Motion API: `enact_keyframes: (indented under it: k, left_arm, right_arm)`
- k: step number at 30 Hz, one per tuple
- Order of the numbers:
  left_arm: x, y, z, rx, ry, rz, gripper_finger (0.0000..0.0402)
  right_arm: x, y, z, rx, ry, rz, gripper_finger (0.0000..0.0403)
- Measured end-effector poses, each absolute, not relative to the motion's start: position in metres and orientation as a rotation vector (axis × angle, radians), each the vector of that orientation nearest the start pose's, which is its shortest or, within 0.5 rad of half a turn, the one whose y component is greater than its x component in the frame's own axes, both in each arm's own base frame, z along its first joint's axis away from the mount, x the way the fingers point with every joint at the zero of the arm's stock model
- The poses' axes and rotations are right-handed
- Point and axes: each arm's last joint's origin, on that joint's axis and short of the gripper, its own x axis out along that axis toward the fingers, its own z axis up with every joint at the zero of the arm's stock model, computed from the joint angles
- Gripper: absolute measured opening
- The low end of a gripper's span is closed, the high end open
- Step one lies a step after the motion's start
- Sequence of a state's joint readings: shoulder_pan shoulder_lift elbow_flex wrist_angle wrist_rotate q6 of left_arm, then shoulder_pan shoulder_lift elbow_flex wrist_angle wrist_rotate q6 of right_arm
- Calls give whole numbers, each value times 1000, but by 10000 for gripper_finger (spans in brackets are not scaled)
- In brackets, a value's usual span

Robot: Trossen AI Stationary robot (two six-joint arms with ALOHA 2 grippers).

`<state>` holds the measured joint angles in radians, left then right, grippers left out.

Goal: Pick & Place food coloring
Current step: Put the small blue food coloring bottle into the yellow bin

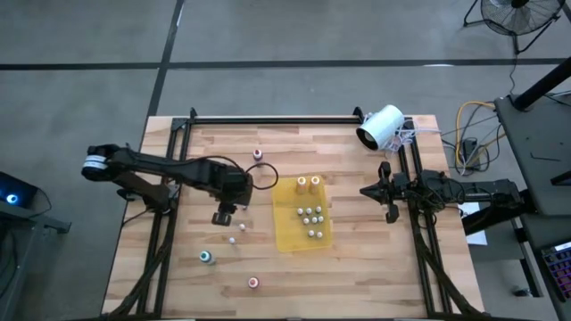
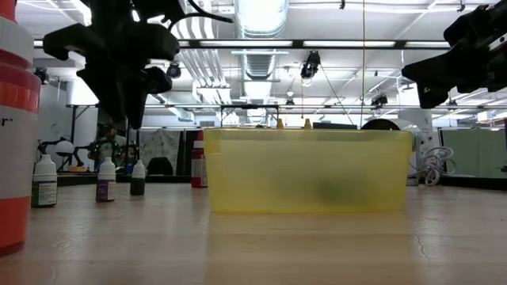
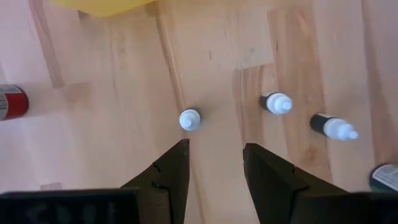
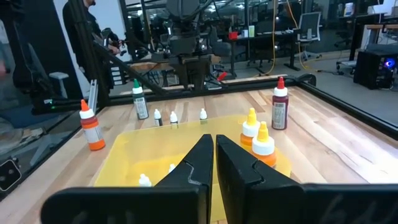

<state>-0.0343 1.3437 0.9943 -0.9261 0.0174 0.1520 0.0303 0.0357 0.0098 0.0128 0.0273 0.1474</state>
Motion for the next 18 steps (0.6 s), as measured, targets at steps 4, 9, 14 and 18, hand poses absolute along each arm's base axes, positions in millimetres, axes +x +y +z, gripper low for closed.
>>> enact_keyframes:
  k: [4,9,14,18]
  left_arm:
    - [242,-3,238,158,1278,-145,124]
    - [246,5,232,184,1289,-154,124]
    - [253,11,224,186,1305,-151,124]
    - [259,12,215,180,1330,-150,124]
  right_arm:
    - [99,2,165,147,14,2,13]
    - [99,2,165,147,14,2,13]
    - [99,2,165,148,13,2,13]
    - [99,2,165,149,14,2,13]
